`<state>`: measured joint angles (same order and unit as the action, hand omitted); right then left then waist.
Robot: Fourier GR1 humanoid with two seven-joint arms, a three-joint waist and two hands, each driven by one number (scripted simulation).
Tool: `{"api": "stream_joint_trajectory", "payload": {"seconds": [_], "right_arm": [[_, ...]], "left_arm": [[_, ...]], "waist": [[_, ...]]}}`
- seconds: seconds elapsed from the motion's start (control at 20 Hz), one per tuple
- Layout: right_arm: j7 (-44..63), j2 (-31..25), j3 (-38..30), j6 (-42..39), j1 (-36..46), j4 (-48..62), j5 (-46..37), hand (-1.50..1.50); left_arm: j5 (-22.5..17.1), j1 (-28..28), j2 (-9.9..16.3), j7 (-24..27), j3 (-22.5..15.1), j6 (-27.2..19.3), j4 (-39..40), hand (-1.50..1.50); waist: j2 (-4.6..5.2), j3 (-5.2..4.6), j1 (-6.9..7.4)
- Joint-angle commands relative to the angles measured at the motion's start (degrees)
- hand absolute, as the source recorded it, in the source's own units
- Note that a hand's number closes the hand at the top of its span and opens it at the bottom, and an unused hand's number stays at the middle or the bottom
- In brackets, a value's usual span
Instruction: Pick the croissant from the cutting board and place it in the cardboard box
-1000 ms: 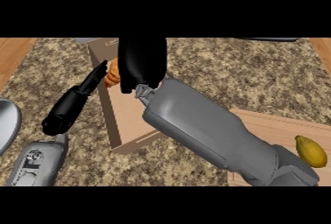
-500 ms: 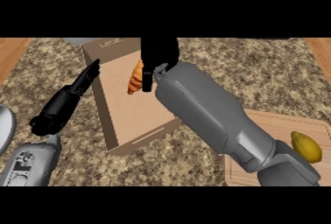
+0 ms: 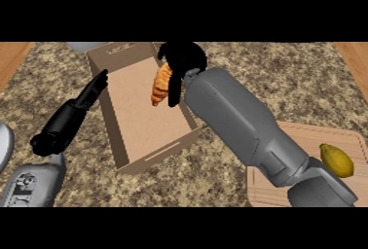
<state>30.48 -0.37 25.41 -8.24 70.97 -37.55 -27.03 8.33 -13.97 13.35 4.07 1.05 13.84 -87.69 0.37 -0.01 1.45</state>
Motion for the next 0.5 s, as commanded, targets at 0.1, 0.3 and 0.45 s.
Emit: {"api": "stream_joint_trajectory", "payload": {"seconds": [0.1,0.3,0.45], "right_arm": [[-10.83,0.36,-9.47,14.92,-0.92,-5.79,5.26,-1.50],[-12.71,0.36,-19.45,26.00,-4.39,-10.98,16.28,-1.50],[-16.00,0.36,-22.57,29.52,-7.61,-11.37,21.98,-1.50]], "left_arm": [[-0.35,0.99,-0.25,1.10,0.19,0.23,0.45,0.00],[0.47,0.38,-0.46,0.04,-0.22,-0.41,0.02,0.00],[2.40,0.62,-1.59,1.04,-1.58,-1.84,0.48,0.00]], "waist": [[0.22,0.13,-0.07],[0.21,0.23,0.46],[0.24,0.11,0.22]]}}
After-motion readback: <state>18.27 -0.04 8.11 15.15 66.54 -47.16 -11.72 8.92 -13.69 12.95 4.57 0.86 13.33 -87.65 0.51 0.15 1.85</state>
